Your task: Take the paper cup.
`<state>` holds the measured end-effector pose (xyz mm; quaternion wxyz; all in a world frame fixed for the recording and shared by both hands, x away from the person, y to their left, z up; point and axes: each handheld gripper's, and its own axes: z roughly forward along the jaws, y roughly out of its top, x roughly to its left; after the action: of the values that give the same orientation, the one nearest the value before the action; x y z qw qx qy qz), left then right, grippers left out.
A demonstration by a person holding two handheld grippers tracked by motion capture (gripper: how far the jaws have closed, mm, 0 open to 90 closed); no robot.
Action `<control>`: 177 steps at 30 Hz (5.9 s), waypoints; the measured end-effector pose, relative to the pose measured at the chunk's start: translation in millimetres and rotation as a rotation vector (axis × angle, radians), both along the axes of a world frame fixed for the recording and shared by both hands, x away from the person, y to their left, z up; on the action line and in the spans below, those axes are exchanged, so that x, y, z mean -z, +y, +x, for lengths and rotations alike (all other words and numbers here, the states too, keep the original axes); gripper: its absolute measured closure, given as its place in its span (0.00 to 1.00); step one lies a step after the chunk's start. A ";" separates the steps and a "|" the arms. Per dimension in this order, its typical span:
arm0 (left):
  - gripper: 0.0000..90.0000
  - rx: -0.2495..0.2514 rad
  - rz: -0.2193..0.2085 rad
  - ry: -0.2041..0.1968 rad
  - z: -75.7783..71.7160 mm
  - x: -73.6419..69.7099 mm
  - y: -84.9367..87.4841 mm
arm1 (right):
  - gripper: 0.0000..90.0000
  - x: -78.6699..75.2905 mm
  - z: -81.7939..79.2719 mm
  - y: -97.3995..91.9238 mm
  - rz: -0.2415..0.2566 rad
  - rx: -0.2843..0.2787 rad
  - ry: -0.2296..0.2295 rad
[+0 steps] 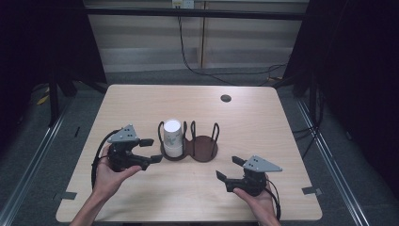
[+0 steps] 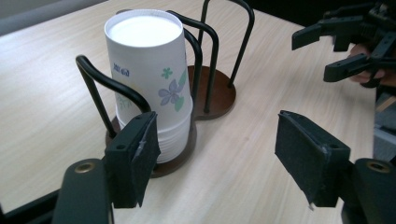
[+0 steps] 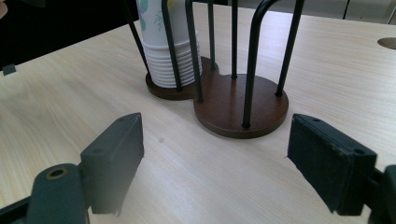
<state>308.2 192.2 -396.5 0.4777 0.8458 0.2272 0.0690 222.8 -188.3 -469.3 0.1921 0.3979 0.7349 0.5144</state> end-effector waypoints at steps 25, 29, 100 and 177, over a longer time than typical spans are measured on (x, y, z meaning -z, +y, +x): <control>0.28 0.081 0.073 0.010 29.1 -29.7 -20.7 | 0.15 1.2 -0.3 2.6 0.015 -0.056 0.032; 0.28 0.080 0.088 0.016 33.9 -31.9 -23.1 | 0.15 2.5 0.0 4.6 0.009 -0.069 0.043; 0.37 0.122 0.460 0.102 100.7 -25.2 -82.9 | 0.15 8.7 0.3 10.9 -0.039 -0.108 0.085; 0.41 0.024 0.138 0.004 83.5 -74.6 -46.7 | 0.15 9.7 1.7 11.2 -0.040 -0.095 0.097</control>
<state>391.7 145.4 -321.9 0.4184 0.8796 0.2127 0.0772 224.5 -177.1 -479.0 0.1397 0.3833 0.7716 0.4881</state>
